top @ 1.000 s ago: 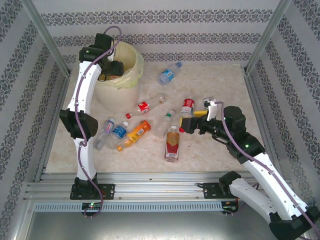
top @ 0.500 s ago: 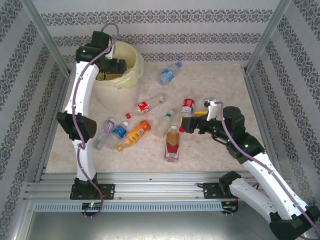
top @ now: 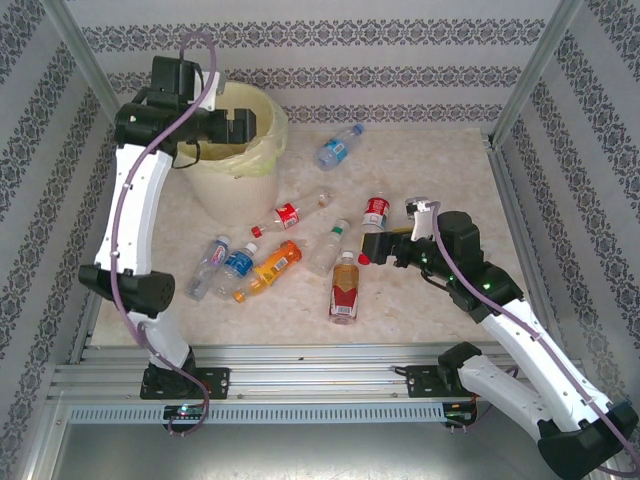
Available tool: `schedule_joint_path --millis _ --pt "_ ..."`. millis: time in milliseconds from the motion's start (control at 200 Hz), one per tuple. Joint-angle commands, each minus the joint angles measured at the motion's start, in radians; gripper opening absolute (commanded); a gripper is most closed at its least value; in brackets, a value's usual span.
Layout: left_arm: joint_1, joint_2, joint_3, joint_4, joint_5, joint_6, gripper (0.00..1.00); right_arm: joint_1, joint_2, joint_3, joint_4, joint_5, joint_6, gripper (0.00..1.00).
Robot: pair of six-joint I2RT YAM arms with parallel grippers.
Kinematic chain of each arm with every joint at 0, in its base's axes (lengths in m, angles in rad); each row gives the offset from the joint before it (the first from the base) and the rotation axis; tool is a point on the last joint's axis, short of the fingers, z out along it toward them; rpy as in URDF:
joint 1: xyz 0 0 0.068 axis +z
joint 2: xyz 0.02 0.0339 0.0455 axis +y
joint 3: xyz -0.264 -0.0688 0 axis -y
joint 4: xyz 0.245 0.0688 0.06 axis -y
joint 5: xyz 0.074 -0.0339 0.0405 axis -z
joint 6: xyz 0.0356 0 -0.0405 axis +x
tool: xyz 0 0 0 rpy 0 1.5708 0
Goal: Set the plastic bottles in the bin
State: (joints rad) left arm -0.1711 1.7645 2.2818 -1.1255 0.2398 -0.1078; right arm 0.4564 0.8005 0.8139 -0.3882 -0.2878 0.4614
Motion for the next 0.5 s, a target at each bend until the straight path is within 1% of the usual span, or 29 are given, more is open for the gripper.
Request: schedule_joint_path --millis 0,115,250,360,495 --pt "-0.05 -0.118 -0.162 0.132 0.049 0.04 1.0 0.008 -0.02 0.012 -0.037 0.021 -0.037 0.97" --pt "-0.099 -0.236 -0.358 0.224 0.095 0.039 1.0 0.009 -0.021 0.038 -0.074 0.015 -0.067 0.98" --pt "-0.194 -0.336 -0.543 0.296 0.087 0.014 1.0 0.008 -0.019 0.05 -0.085 0.013 -0.1 0.98" --pt "-0.263 -0.373 -0.659 0.343 0.087 -0.039 1.0 0.009 -0.005 0.052 -0.092 0.044 -0.113 0.98" --pt "-0.349 -0.386 -0.752 0.408 0.073 -0.072 0.99 0.007 -0.004 0.047 -0.087 0.062 -0.104 0.97"
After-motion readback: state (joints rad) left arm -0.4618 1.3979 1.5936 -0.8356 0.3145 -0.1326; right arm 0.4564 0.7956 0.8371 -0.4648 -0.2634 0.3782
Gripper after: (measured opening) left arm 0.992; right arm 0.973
